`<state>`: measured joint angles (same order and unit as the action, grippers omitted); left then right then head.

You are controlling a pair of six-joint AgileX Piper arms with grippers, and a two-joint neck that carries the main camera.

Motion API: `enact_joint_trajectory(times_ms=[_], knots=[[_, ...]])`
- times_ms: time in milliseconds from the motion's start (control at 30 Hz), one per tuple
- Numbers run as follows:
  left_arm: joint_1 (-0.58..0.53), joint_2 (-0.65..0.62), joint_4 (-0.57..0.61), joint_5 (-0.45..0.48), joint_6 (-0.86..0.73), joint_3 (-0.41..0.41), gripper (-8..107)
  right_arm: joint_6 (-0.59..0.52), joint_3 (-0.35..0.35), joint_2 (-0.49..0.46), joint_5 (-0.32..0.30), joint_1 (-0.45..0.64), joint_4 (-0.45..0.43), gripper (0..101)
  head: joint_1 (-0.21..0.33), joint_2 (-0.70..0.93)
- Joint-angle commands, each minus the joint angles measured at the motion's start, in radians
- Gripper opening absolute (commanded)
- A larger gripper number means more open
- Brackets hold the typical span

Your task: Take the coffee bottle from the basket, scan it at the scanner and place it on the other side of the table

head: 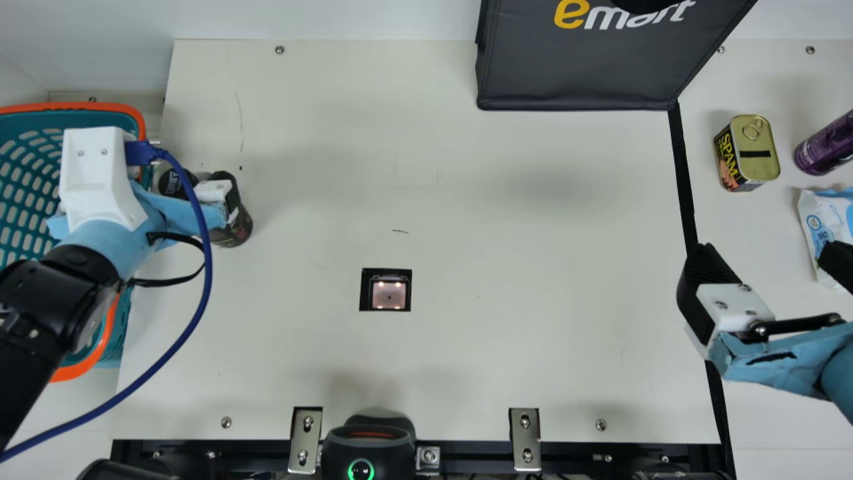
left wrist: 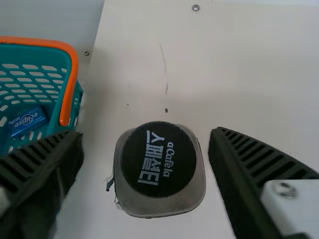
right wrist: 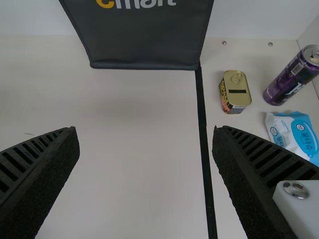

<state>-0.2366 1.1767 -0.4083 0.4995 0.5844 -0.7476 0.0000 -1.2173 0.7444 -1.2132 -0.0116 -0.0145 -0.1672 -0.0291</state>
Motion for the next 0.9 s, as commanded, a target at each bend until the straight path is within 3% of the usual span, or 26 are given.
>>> enact_joint_trajectory(times_ms=[0,300,867], knots=[[-0.002,-0.002,-0.010,-0.005,0.006,0.001,50,0.000,0.000,0.000,0.000,0.000,0.000,95,0.029,0.002],[-0.026,-0.025,-0.026,0.015,0.030,-0.018,-8,0.000,0.000,0.000,0.000,0.000,0.000,95,0.029,0.002],[-0.252,-0.088,0.050,0.271,0.052,-0.183,-8,0.000,0.000,0.000,0.000,0.000,0.000,95,0.029,0.002]])
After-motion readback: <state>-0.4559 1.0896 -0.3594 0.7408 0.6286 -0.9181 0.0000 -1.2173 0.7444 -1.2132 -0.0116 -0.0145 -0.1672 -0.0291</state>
